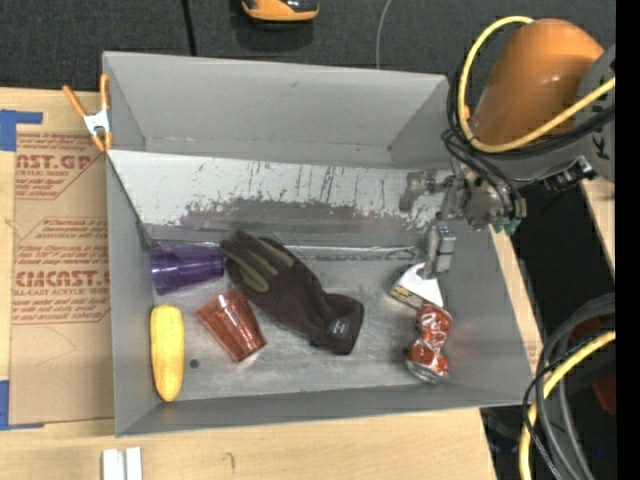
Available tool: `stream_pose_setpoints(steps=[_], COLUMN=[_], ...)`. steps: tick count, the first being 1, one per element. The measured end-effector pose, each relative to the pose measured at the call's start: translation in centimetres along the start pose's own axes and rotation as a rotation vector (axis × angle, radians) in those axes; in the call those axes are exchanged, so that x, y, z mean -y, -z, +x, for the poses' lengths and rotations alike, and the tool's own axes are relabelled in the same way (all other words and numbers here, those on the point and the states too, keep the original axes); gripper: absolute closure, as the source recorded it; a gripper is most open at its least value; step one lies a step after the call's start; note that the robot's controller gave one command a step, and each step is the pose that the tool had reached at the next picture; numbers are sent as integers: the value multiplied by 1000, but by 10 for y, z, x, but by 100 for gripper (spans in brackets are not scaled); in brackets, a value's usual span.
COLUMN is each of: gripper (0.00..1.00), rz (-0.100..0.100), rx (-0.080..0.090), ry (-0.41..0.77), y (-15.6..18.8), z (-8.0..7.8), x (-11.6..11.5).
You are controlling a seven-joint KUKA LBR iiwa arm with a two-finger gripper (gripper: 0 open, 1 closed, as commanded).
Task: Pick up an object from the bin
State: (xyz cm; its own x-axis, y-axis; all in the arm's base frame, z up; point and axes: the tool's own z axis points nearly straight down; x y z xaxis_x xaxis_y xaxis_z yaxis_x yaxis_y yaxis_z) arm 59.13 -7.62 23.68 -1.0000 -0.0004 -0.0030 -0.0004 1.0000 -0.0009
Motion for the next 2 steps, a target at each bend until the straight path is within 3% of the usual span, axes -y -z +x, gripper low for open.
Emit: stream_pose_setpoints(steps=[1,2], gripper=[0,0], rz=[1,-2], rx=[4,1], ry=[103,89], y=[-35,-93], z=[0,24], x=[-15,-52])
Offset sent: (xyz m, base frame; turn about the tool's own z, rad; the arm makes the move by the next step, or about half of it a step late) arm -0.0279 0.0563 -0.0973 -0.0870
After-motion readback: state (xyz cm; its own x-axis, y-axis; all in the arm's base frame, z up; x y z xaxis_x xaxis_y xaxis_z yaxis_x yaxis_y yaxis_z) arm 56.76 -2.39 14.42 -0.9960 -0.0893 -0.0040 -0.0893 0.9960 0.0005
